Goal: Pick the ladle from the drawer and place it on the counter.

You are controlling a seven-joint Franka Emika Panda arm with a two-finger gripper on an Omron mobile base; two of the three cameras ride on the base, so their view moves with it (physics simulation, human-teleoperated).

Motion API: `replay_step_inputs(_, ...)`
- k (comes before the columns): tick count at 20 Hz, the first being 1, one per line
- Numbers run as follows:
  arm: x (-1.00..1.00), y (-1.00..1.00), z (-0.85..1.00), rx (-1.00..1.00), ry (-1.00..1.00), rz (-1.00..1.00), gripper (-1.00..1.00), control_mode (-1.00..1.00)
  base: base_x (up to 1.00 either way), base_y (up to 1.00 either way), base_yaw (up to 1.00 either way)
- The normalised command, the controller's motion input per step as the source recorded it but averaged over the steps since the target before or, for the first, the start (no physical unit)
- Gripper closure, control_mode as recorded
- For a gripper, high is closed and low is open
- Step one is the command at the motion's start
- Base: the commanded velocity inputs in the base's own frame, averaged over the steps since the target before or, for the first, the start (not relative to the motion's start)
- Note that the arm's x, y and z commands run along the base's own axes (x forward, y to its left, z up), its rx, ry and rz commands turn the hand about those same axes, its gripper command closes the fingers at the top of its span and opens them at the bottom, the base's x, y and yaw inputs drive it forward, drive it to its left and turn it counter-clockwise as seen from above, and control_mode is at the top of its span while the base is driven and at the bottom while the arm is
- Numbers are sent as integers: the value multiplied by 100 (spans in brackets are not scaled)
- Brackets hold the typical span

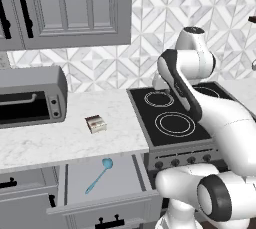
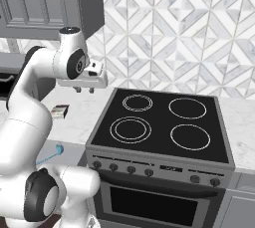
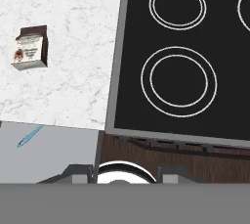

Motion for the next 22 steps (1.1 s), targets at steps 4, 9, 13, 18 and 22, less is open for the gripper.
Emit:
replay_step_inputs(4,1,-27,0,0,4,0,-100,-100,0,0,0)
replay_step_inputs(9,15,-57,0,2,7,0,-100,-100,0,0,0)
replay_step_inputs(13,35,-28,0,2,3,0,-100,-100,0,0,0)
replay_step_inputs(18,33,0,-1,0,0,0,-100,-100,0,0,0)
replay_step_inputs(22,23,2,-10,0,1,0,-100,-100,0,0,0)
